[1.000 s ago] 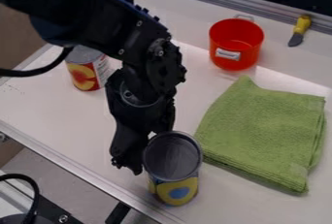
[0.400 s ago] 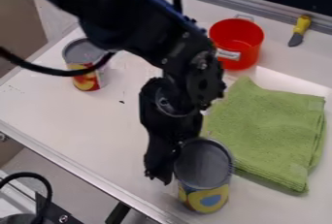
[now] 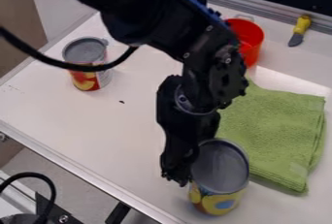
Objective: Move the can to the right bottom side of the green object
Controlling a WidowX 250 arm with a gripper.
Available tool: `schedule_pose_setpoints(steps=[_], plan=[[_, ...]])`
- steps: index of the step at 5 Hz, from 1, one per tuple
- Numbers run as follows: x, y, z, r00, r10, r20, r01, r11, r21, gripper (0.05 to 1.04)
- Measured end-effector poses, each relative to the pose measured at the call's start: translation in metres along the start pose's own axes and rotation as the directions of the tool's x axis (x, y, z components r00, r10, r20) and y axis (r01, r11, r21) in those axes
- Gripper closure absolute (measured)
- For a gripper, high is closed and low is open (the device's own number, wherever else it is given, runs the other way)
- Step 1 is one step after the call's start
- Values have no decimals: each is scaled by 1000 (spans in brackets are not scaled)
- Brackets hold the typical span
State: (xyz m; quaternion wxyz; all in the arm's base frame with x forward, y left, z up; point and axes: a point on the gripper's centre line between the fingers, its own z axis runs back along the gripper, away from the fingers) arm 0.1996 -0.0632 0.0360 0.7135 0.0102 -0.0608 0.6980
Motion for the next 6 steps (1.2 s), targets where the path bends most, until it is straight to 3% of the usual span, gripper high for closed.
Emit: schedule_pose_setpoints(steps=[2, 3, 4, 5, 6], plan=[[18, -4, 5, 999, 4, -43, -3, 1000, 9, 83], [36, -4, 5, 999, -4, -37, 5, 1000, 29, 83], [56, -10, 7, 1000, -16, 6, 16, 1000, -8, 84], [77, -28, 7, 987, -113, 118, 122, 990, -67, 84], [82, -42, 8, 921, -345, 183, 366, 925, -99, 83]])
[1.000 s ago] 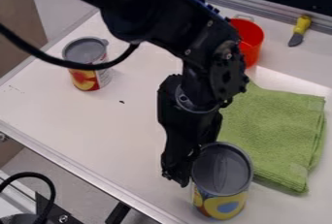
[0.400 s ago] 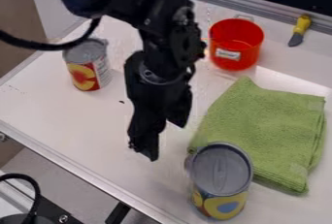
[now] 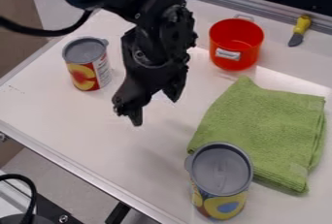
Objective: Move the can to the right bottom side of the green object
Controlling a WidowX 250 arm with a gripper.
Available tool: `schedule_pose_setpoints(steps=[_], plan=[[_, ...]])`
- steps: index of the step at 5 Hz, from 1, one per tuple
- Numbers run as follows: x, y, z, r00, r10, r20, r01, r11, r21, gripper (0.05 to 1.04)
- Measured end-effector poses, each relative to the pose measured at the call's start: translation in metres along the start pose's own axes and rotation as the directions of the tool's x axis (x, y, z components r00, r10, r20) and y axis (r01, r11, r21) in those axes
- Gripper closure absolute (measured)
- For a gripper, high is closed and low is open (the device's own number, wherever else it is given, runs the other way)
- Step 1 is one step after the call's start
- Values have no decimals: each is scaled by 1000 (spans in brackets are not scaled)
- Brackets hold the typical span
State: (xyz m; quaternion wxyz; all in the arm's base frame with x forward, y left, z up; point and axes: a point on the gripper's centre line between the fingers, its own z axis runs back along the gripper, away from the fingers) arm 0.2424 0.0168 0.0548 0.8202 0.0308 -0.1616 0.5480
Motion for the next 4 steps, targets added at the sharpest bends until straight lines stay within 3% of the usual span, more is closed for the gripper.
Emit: schedule_pose_setpoints(steps=[1, 2, 3, 4], plan=[[16, -16, -8, 964, -266, -25, 266, 964, -8, 84], [26, -24, -14, 867, -494, -68, 490, 869, -72, 83], [38, -30, -20, 741, -667, -76, 663, 745, -76, 83], [52, -35, -27, 730, -682, -35, 681, 731, -46, 84]])
